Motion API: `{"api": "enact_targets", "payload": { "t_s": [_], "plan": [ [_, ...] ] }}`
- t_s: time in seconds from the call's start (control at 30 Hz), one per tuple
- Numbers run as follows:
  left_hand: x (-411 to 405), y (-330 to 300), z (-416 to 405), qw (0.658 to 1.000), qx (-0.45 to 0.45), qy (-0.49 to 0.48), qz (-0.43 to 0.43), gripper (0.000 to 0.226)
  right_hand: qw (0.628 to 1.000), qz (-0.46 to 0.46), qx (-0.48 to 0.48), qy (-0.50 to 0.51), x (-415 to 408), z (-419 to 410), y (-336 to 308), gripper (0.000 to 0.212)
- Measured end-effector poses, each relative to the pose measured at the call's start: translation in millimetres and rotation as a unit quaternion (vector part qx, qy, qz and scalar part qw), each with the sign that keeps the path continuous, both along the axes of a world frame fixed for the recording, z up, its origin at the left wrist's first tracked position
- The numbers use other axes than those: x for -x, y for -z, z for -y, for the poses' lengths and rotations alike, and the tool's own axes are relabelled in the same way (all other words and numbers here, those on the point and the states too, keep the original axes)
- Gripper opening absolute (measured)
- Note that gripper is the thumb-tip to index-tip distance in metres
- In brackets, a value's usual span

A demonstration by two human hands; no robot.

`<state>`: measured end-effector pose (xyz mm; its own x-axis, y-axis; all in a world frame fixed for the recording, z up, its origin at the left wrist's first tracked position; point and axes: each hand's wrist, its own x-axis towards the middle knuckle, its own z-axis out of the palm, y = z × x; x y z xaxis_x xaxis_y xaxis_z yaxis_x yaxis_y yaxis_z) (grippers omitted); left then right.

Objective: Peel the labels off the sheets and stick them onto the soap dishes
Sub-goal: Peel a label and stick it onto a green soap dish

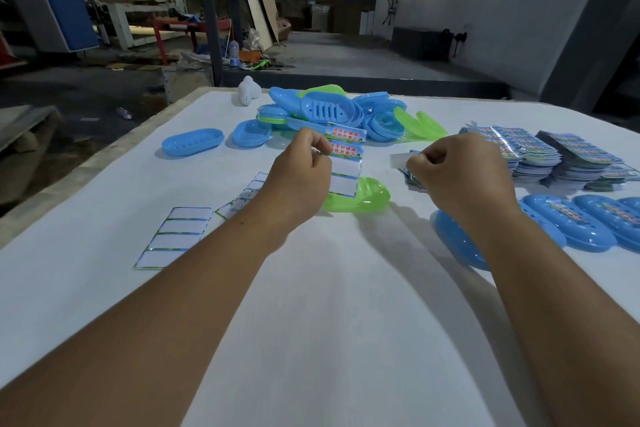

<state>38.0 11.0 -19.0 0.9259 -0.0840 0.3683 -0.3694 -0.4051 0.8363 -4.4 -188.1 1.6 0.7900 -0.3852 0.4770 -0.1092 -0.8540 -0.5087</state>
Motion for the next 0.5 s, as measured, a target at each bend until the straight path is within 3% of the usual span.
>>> {"api": "enact_targets", "payload": {
  "t_s": [0.27, 0.5],
  "plan": [
    [12, -11, -2, 0.994, -0.036, 0.033, -0.099, 0.016, 0.996, 0.017, -0.074, -0.042, 1, -6, -1, 0.033],
    [30, -15, -3, 0.954, -0.104, 0.102, -0.260, 0.010, 0.988, -0.011, -0.124, -0.090, 3, -9, -1, 0.037]
  ]
}}
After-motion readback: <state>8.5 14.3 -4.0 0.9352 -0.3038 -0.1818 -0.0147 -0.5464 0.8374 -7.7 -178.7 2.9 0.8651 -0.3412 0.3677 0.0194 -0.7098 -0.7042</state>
